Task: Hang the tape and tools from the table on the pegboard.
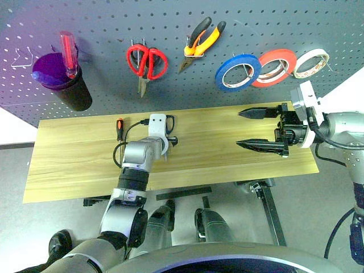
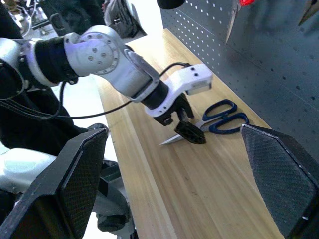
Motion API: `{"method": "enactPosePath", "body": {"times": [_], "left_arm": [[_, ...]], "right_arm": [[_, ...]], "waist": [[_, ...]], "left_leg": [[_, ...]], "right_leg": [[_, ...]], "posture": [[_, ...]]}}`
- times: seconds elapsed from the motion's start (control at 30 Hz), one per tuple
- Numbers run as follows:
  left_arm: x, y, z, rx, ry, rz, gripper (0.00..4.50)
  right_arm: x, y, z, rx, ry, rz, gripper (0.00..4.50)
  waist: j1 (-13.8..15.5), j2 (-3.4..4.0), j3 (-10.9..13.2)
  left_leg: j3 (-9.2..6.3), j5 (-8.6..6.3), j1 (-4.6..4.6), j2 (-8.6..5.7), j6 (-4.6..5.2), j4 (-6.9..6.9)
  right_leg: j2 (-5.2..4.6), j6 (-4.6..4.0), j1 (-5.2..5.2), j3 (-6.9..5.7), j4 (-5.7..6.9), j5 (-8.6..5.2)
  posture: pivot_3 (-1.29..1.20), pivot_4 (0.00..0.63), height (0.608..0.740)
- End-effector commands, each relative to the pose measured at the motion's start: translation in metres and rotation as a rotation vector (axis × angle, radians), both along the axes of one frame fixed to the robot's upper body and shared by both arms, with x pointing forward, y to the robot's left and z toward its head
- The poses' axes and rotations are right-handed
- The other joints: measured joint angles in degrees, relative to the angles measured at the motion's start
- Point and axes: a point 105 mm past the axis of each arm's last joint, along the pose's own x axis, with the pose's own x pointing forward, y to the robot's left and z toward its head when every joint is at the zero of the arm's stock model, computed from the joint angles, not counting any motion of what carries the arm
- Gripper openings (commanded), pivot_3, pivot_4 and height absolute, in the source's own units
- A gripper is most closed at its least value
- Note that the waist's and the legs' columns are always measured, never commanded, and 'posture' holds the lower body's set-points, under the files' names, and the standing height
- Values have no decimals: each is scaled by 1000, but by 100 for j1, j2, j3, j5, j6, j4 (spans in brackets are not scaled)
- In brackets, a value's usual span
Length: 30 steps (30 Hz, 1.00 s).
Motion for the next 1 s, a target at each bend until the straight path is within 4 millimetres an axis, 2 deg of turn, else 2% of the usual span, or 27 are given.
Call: {"method": "enactPosePath", "body": {"times": [0.03,0.33,1.0], "left_arm": [[-6,-7,-16,-30,74,-3,4500],[-9,-13,-21,4,110,-9,4500],[-16,3,-39,42,211,67,4500]], "right_arm": [[-3,-4,15,1,-70,-5,4492],[0,-6,14,5,-75,-29,4492],[1,-6,14,17,-88,-50,4492]], "waist": [[0,0,0],[-4,0,0],[-141,1,0]], "left_leg": [[1,-1,0,0,1,0],[7,-2,1,1,3,2],[45,-14,13,18,20,3]], "right_leg": [[0,0,0,0,0,0],[-4,5,1,1,0,3],[-7,12,2,1,1,8]], "posture": [[-218,413,740],[-224,416,740],[-230,423,740]]}}
